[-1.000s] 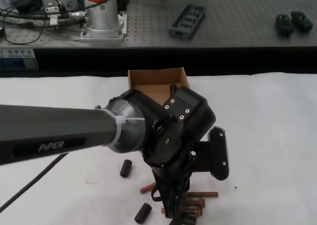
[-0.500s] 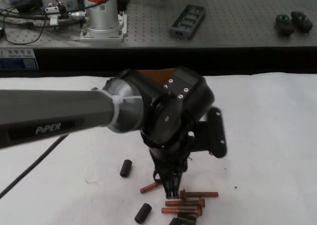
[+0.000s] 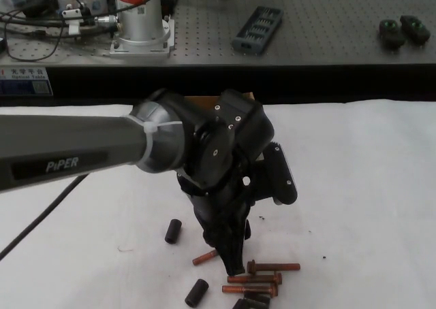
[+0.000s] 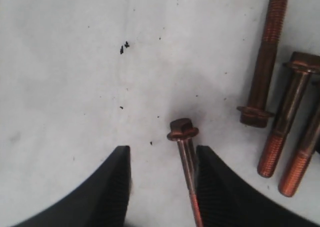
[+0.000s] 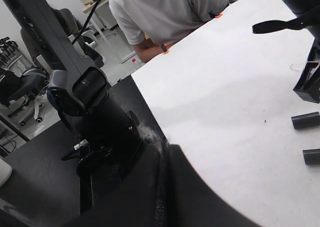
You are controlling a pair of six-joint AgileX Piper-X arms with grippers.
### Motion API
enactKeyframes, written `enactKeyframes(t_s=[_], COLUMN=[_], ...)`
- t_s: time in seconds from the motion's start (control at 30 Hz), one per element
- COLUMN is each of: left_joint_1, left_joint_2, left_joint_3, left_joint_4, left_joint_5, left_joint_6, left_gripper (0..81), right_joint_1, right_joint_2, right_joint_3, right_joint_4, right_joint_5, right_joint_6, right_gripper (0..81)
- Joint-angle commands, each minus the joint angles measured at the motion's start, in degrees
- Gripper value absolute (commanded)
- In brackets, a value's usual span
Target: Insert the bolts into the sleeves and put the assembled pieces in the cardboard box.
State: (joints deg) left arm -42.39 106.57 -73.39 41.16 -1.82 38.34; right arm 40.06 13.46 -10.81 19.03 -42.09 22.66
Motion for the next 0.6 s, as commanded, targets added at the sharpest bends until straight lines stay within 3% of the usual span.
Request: enactKeyframes(t_s=[0.0,0.57], left_joint_1=[0.0,0.0], left_joint_2=[0.3,5.9], left_joint_3=[-0.7,-0.7], left_joint_4=[-0.5,-0.7], left_joint_5=[1.3,2.7], left_joint_6=[-1.4,-1.8], left_gripper=[30.9,30.9], right_joint_1=[0.1,0.1], right_joint_2=[-0.6,-0.6], right_joint_3=[-0.2,-0.2], right_joint_4=[-1.0,-0.2], right_joint_5=[0.0,0.0], right_joint_6=[0.9,0.7], right_gripper=[5.4,5.4])
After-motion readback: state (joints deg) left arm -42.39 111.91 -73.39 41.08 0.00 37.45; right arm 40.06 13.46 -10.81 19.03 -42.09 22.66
